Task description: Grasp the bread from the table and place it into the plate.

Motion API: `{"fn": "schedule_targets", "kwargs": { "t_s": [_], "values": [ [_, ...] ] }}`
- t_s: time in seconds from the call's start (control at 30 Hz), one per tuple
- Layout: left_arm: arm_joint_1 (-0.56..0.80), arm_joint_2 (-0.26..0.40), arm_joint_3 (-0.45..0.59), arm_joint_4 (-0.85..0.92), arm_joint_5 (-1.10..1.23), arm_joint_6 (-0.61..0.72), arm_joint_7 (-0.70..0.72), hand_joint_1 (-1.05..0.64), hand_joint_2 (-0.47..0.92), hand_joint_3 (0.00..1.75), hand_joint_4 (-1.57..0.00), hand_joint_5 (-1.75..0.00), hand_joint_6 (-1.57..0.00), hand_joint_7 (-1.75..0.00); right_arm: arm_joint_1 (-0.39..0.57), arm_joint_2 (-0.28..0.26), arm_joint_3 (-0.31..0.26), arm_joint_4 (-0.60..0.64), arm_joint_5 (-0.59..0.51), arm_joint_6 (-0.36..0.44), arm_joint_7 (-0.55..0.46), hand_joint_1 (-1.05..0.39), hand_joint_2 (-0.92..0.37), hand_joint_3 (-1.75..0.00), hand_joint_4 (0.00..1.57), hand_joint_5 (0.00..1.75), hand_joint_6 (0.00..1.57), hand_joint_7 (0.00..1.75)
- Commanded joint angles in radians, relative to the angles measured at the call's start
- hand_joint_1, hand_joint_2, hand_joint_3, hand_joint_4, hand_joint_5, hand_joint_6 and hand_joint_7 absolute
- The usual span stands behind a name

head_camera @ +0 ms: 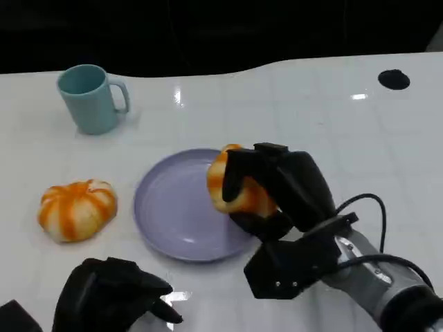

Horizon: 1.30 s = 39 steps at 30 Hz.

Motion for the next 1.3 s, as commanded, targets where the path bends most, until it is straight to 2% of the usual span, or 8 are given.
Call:
{"fn": "schedule_targets", "kwargs": {
  "t_s": [0.03, 0.1, 0.2, 0.3, 0.43, 0.63, 0.97, 1.3],
  "values": [
    [0.0, 0.012, 0.0, 0.003, 0.008, -0.007, 0.001, -1.05, 0.77, 0.0, -1.57, -0.35, -1.57, -0.11, -0.031, 0.026, -0.009, 0.038, 0.036, 0.002, 0.026, 0.01, -0.26, -1.39, 0.94, 1.75, 0.85, 1.47],
    [0.001, 0.012, -0.001, 0.001, 0.005, -0.003, 0.0, -1.05, 0.77, 0.0, -1.57, -0.35, -1.57, -0.11, -0.035, 0.033, -0.008, 0.041, 0.043, 0.014, 0.049, 0.0, -0.29, -1.31, 0.87, 1.75, 0.85, 1.29],
    [0.001, 0.011, -0.001, 0.005, 0.005, -0.004, -0.001, -1.05, 0.77, 0.0, -1.57, -0.35, -1.57, -0.11, -0.032, 0.028, 0.001, 0.02, 0.04, 0.048, 0.098, -0.09, -0.36, -1.04, 0.73, 1.51, 0.81, 0.85],
    [0.003, 0.009, -0.003, 0.009, 0.009, -0.01, 0.0, -1.05, 0.77, 0.0, -1.57, -0.35, -1.57, -0.12, -0.019, 0.0, 0.021, -0.029, 0.032, 0.095, 0.212, -0.24, -0.55, -0.73, 0.38, 0.8, 0.65, 0.34],
    [0.005, 0.007, -0.004, 0.013, 0.006, -0.004, -0.001, -1.05, 0.75, 0.0, -1.57, -0.35, -1.57, -0.12, 0.009, -0.034, 0.042, -0.119, 0.028, 0.172, 0.347, -0.43, -0.89, -0.15, 0.15, 0.42, 0.47, 0.03],
    [0.011, 0.006, -0.008, 0.004, 0.006, 0.001, 0.002, -1.05, 0.76, 0.01, -1.57, -0.35, -1.57, -0.13, 0.054, -0.074, 0.055, -0.248, 0.033, 0.245, 0.477, -0.6, -0.92, -0.12, 0.01, 0.34, 0.32, 0.0],
    [0.007, 0.008, -0.009, 0.005, 0.011, -0.007, 0.008, -1.05, 0.76, 0.0, -1.57, -0.36, -1.57, -0.11, 0.112, -0.129, 0.037, -0.414, 0.055, 0.292, 0.596, -0.65, -0.92, -0.13, 0.0, 0.29, 0.26, 0.0],
    [-0.01, 0.005, -0.004, 0.026, 0.016, -0.014, 0.013, -1.05, 0.77, 0.0, -1.57, -0.36, -1.57, -0.12, 0.237, -0.209, -0.055, -0.54, 0.175, 0.149, 0.589, -0.53, -0.92, -0.09, 0.13, 0.44, 0.35, 0.04]
  ]
}}
